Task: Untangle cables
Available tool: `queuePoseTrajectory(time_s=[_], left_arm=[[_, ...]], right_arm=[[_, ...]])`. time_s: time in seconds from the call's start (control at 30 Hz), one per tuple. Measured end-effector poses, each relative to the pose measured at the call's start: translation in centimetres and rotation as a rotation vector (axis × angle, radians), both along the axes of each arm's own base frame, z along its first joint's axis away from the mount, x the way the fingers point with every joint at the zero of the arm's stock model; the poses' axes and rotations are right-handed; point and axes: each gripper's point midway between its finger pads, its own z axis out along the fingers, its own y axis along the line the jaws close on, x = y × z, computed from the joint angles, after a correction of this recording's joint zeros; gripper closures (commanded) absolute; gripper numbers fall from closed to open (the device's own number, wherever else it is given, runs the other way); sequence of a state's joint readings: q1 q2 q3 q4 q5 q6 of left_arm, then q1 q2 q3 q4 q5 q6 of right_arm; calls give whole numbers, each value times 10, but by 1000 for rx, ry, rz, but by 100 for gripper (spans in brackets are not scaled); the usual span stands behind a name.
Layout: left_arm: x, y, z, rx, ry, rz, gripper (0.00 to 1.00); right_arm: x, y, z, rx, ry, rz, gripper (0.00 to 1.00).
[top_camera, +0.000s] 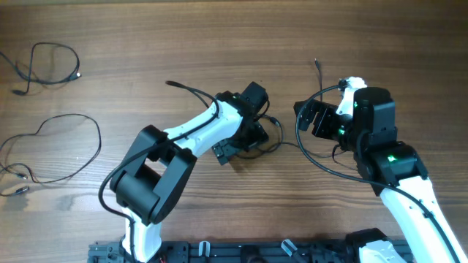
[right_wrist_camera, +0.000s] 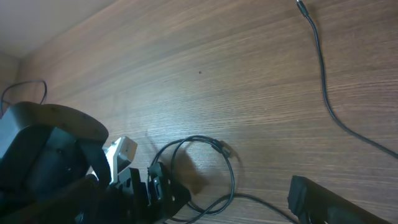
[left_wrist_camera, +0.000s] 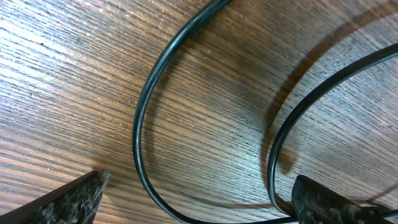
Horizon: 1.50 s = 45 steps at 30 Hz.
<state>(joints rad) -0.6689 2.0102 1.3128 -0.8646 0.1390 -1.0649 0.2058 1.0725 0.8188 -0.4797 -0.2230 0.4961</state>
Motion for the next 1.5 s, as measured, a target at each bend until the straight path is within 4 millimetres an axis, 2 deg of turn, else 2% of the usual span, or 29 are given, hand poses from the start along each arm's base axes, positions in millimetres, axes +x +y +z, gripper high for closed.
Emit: queuePoseTrajectory(time_s=[0.27, 0.47, 0.67, 0.73, 0.87, 1.0, 1.13, 1.17, 1.3, 1.43, 1.5], left_arm=[[1, 1, -1, 5, 14, 13, 1], [2, 4, -2, -12, 51, 41, 9], [1, 5, -3, -10, 62, 26, 6], [1, 5, -2, -12, 64, 10, 9], [-1, 7, -3, 1, 72, -9, 26], [-6, 16, -3, 41, 86, -37, 30], [-8, 32, -2, 109, 97, -44, 64], [-7, 35, -2, 119, 92, -47, 67], [4, 51, -3, 185, 53, -33, 96], [19, 72, -3, 261, -2, -19, 96], [27, 90, -1, 309, -12, 9, 96]], right_arm=[[0, 0, 0, 0, 0, 0, 0], [0, 0, 0, 0, 0, 0, 0], [0, 0, 0, 0, 0, 0, 0], [0, 0, 0, 0, 0, 0, 0], [0, 0, 0, 0, 0, 0, 0], [0, 0, 0, 0, 0, 0, 0], [0, 0, 0, 0, 0, 0, 0], [0, 0, 0, 0, 0, 0, 0], [0, 0, 0, 0, 0, 0, 0], [0, 0, 0, 0, 1, 0, 0], [0, 0, 0, 0, 2, 0, 0]])
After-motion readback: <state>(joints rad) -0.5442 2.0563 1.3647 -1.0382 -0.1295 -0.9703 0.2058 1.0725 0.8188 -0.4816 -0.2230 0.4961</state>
